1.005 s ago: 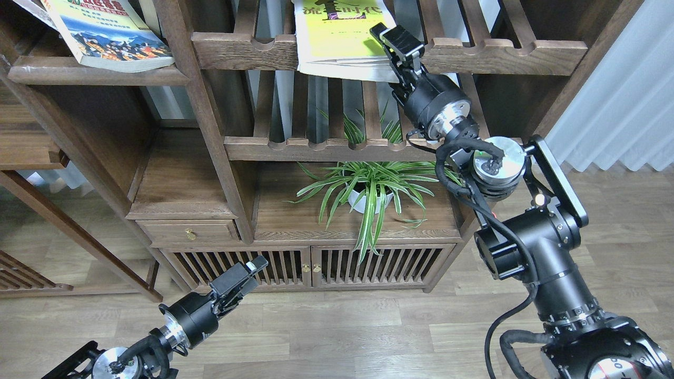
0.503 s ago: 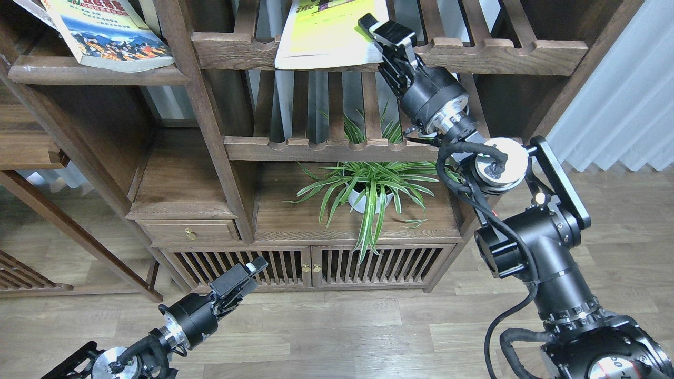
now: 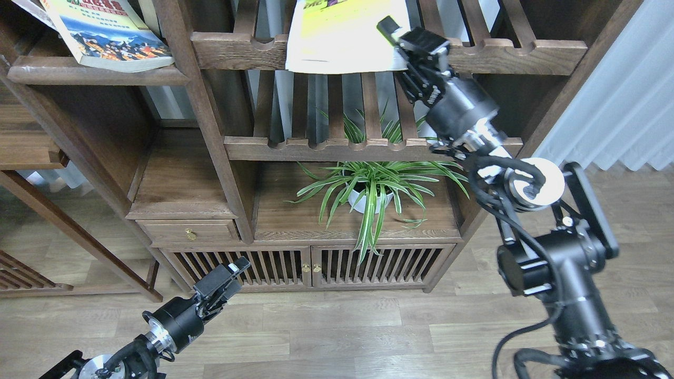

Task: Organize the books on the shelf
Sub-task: 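Lower the yellow book and bring the left gripper up to grasp it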

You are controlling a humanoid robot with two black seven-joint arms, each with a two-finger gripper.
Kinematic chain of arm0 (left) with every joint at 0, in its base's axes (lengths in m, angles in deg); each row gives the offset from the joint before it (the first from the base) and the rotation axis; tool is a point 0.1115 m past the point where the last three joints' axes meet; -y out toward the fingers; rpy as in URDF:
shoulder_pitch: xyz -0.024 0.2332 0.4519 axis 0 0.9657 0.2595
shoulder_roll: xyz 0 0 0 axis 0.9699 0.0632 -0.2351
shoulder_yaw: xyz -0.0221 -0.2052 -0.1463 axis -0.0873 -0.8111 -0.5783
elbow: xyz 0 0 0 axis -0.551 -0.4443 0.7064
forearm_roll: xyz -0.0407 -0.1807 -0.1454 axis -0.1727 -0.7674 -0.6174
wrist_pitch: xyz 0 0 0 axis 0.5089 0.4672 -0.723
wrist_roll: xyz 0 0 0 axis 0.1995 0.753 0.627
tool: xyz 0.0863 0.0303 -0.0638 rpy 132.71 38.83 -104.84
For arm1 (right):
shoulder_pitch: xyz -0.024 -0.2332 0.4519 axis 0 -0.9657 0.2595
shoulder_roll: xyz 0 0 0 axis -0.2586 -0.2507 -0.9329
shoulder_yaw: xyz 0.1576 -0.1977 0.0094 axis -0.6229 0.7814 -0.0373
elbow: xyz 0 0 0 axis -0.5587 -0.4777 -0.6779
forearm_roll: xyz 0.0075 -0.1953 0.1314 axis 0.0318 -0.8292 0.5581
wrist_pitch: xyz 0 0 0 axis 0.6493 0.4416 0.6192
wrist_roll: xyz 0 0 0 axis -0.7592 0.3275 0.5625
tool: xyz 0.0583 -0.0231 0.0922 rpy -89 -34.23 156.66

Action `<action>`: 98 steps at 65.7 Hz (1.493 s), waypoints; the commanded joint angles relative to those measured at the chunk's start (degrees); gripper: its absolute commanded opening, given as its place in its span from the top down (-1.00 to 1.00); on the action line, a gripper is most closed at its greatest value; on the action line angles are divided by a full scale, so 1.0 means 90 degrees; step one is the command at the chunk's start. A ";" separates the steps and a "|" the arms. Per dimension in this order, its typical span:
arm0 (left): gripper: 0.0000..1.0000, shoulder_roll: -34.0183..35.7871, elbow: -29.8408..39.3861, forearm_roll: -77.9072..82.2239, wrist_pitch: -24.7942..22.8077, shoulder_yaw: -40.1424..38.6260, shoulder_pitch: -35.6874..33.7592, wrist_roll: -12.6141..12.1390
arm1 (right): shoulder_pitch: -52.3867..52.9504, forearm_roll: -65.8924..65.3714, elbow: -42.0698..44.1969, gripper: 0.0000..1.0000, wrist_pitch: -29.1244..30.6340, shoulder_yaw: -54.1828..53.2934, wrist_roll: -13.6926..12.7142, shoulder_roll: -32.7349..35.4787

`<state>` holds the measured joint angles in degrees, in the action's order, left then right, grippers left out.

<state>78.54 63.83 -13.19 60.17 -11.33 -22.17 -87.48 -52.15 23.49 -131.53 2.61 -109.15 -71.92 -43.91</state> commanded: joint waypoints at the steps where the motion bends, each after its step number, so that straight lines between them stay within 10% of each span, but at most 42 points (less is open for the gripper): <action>1: -0.99 -0.0008 0.0159 -0.0350 0.0000 -0.0041 -0.0313 0.0035 | -0.0450 0.0429 -0.0072 0.91 0.0599 0.0000 -0.0242 0.0443; 43: -0.90 -0.0857 0.0618 -0.0399 0.0000 -0.0285 -0.2041 0.0114 | -0.1642 0.0468 -0.0316 0.91 0.1694 0.0654 -0.0506 0.0083; 98: -0.93 -0.0975 0.0765 -0.0399 0.0000 -0.0890 -0.2442 0.0192 | -0.1798 0.0077 -0.0287 0.91 0.1704 0.0771 -0.0535 -0.0338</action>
<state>69.52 70.90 -16.79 60.19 -17.97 -43.92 -86.07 -67.79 24.17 -134.11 17.91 -102.20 -76.76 -46.86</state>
